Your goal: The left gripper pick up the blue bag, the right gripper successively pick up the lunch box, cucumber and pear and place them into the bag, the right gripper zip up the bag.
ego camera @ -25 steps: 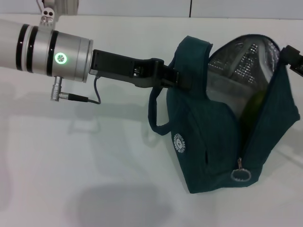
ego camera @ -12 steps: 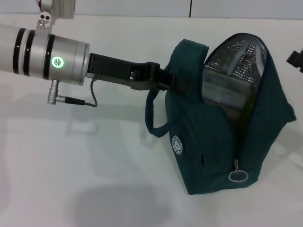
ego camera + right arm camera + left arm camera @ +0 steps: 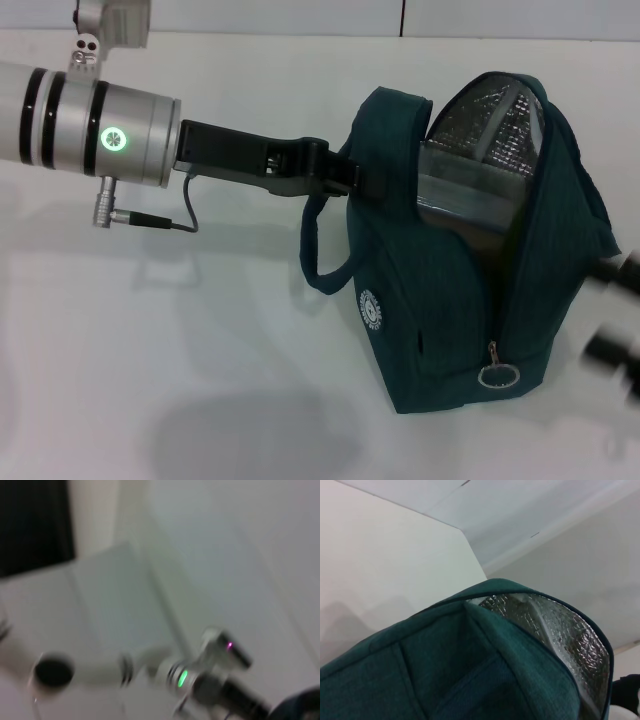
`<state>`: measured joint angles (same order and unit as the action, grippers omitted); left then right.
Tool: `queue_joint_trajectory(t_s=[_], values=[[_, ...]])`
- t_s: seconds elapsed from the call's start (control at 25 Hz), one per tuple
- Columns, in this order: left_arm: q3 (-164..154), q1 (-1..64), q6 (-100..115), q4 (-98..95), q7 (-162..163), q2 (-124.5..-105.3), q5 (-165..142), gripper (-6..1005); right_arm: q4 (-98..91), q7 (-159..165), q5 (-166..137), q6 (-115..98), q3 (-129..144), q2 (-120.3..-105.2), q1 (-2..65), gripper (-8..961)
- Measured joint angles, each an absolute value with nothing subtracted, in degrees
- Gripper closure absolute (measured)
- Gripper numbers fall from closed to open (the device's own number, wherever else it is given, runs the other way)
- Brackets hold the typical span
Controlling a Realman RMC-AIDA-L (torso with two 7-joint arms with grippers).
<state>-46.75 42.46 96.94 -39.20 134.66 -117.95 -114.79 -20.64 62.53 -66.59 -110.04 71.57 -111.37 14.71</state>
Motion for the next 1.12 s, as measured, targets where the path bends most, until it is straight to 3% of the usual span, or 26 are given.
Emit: queue_joint_trajectory(t_s=[0.28,0.68,1.12], values=[[-46.76,42.29,96.95,-39.20,134.65,-117.85,-114.79,959,-17.67,46.52,-73.77,-109.03,71.79,-113.94,11.05,117],[-47.10,42.28,96.94,-39.20,134.71,-117.83,-114.87,959,-12.63,41.77,-73.91,-102.74,71.57,-113.64,9.58,122],[-47.11,42.26,96.94,-39.20,134.63,-118.05,-114.88,960,-12.50,41.31,-75.25,-98.33,72.27,-115.03,11.63,128]])
